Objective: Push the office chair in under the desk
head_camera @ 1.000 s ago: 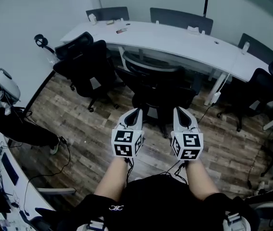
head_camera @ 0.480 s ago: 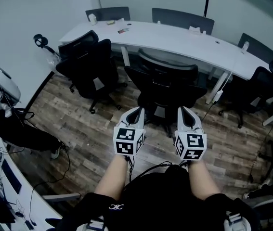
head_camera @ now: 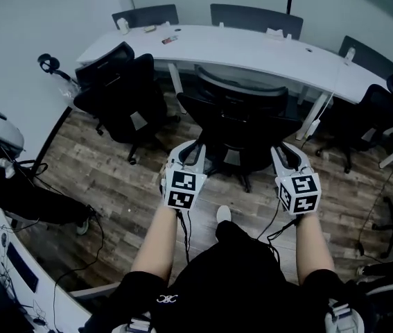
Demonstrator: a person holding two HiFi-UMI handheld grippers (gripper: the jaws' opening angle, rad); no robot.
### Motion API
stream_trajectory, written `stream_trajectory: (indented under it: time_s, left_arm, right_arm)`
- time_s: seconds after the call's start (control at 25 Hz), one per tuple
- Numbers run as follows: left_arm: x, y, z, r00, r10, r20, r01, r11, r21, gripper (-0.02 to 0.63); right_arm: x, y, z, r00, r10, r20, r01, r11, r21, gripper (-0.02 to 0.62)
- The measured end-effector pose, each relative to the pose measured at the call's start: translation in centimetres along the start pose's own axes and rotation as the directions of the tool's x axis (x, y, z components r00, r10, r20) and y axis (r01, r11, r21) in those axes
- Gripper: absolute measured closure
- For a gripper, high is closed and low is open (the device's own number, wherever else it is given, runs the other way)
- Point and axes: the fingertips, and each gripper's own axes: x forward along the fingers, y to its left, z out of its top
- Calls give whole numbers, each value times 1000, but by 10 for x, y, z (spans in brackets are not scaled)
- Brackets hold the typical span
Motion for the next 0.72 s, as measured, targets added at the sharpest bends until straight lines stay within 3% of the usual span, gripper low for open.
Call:
stream_trajectory:
  time_s: [0.16,0.32,0.48,0.64,0.72]
  left_arm:
    - [34,21,-4,998,-53,-34,57,987,153,523]
    - [72,46,-5,991,-93,-92,117,942,316,472]
    - [115,65,-10,978,-118,-173,186,870,457,412]
    - [158,84,-27,962,-88,-259,228,783,579,383]
    - [176,92,-34,957,-71,-283,235,760,606,378]
  right_arm:
    - [24,-30,-9,997,21,-68,-28,994,-109,464]
    - [49,-66,-11,994,-22,-107,5,987,-159,420]
    - [83,-89,-25,982,-17,-189,-22,979,-204,382]
    - [115,-94,-47,954,-7,-301,-79,959,-273,343]
    - [126,-97,-56,945,-25,-328,-83,947,-311,341]
